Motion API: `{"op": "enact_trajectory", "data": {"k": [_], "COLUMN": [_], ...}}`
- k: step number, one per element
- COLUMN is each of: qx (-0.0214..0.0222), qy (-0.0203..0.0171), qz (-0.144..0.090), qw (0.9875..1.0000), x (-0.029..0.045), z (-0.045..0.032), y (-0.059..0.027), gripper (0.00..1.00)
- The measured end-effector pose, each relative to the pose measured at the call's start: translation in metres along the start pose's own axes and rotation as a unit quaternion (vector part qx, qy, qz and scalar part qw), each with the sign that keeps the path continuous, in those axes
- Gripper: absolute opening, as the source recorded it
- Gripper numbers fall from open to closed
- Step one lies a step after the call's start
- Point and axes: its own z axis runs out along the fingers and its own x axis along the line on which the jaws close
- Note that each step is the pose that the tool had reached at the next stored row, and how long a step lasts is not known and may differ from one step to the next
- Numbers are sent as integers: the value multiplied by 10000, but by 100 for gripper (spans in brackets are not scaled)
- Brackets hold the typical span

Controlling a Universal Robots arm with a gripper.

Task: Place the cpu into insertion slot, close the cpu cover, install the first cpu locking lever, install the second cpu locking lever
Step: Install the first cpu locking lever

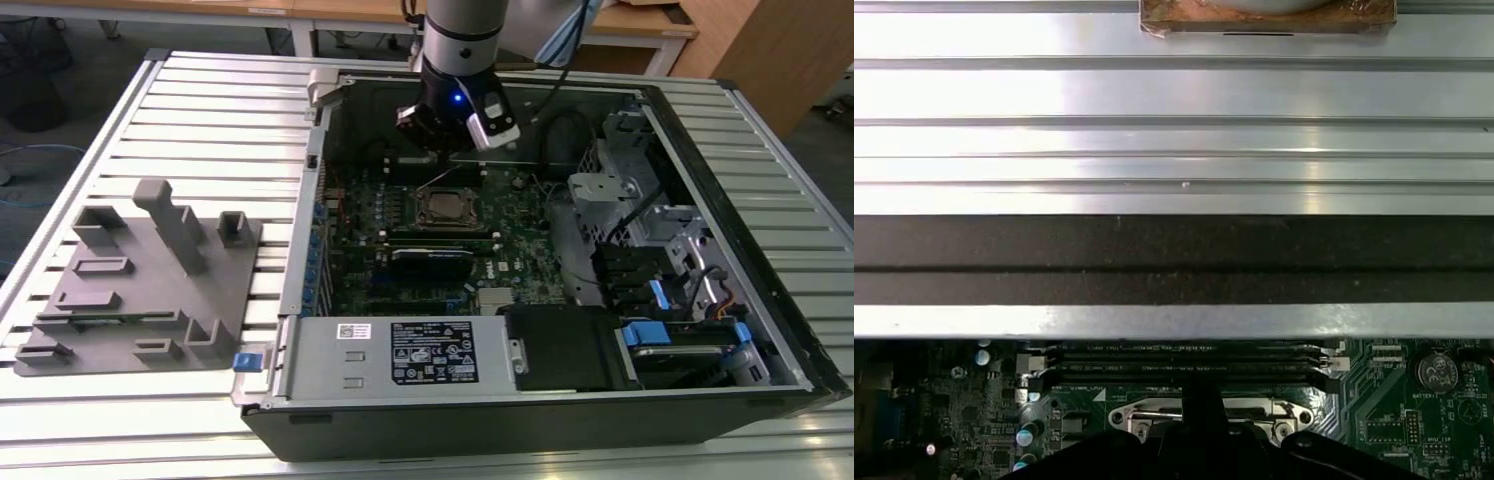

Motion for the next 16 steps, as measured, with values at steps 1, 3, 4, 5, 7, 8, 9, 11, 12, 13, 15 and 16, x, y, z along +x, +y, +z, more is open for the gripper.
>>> {"op": "enact_trajectory", "data": {"k": [1, 3, 4, 5, 7, 8, 9, 11, 12, 13, 15, 16], "qx": [0, -1, 0, 0, 0, 0, 0, 0, 0, 0, 1, 3], "qy": [0, -1, 0, 0, 0, 0, 0, 0, 0, 0, 0, 0], "qz": [0, 0, 0, 0, 0, 0, 0, 0, 0, 0, 0, 1], "qw": [10000, 10000, 10000, 10000, 10000, 10000, 10000, 10000, 10000, 10000, 10000, 10000], "x": [0, 0, 0, 0, 0, 0, 0, 1, 1, 1, 1, 1], "z": [0, 1, 0, 1, 3, 9, 15, 30, 37, 44, 53, 56], "y": [0, 1, 1, 1, 1, 1, -1, -3, -4, -5, -6, -5], "gripper": [11, 11, 11, 11, 11, 11, 11, 11, 11, 11, 11, 11]}}
